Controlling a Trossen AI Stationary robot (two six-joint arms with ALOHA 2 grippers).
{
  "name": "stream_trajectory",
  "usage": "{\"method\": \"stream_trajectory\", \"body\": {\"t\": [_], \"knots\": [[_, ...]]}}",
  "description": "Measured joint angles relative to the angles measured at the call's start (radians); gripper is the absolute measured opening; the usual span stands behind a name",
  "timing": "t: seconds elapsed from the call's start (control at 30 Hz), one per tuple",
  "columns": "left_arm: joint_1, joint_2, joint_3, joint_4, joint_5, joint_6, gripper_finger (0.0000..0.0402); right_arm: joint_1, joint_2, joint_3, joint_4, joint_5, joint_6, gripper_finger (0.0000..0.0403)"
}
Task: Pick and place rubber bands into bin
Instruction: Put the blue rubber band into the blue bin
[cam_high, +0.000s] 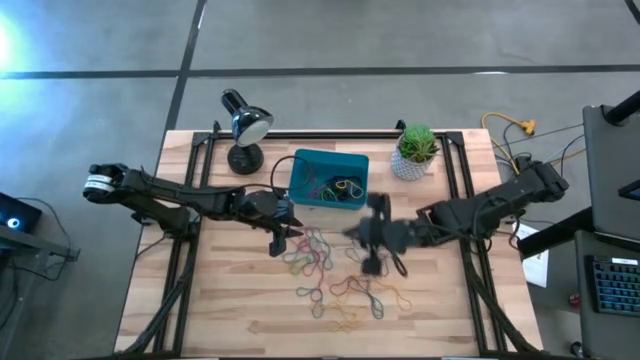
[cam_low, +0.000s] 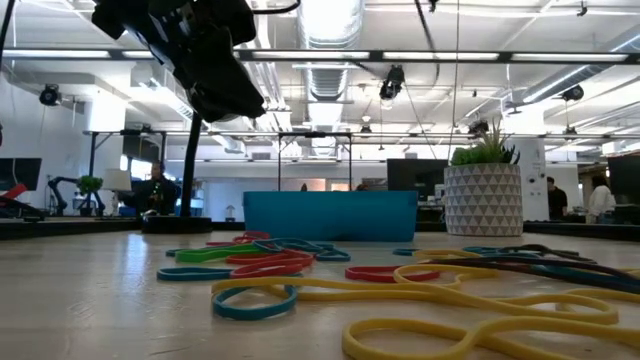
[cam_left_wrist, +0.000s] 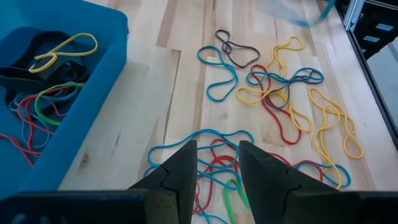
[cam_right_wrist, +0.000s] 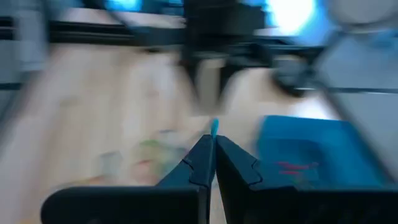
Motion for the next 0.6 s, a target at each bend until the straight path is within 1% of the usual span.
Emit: {"method": "stream_trajectory", "body": {"t": [0.07,0.13,0.37,0.43,0.6], "knots": [[-0.001,0.0,0.003,0.003,0.0,0.0,0.0102,-0.041,0.001,0.001,0.001,0.052,-0.031,0.0008],[-0.002,0.0,0.006,0.004,-0.001,0.0,0.0102,-0.087,0.002,0.0,0.001,0.075,-0.041,0.0008],[-0.004,0.0,0.016,0.004,-0.001,0.0,0.0102,-0.279,0.027,-0.017,0.005,0.074,-0.061,0.0008],[-0.004,0.0,0.016,0.002,-0.002,0.0,0.0102,-0.334,0.037,-0.022,0.007,0.052,-0.07,0.0008],[-0.004,0.0,0.017,0.005,-0.002,0.001,0.0102,-0.463,0.081,-0.032,0.013,-0.07,-0.078,0.0009]]}}
